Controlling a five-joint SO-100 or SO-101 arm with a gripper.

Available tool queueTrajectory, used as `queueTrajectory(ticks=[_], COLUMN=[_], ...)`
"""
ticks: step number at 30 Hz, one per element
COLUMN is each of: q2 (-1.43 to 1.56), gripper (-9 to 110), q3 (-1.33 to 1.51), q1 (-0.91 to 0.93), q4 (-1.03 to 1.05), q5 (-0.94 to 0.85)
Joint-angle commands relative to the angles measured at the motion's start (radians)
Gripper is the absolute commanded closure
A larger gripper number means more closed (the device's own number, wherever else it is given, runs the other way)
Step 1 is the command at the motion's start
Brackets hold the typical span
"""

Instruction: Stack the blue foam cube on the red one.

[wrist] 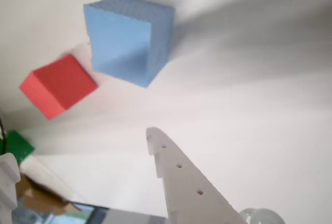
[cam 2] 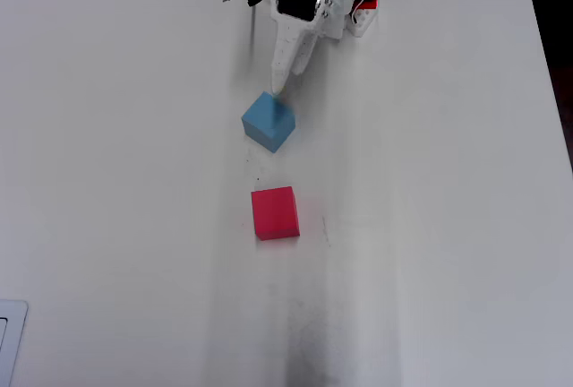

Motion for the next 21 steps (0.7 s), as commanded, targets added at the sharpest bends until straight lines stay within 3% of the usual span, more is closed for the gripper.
queueTrajectory(ticks=[1,21], q2=[-0.1,-0.505], gripper=[64,63], q3=[-0.1,-0.057], q1=[0.028,0.129], q4=[0.025,-0.175], q5=[0.006,0.014])
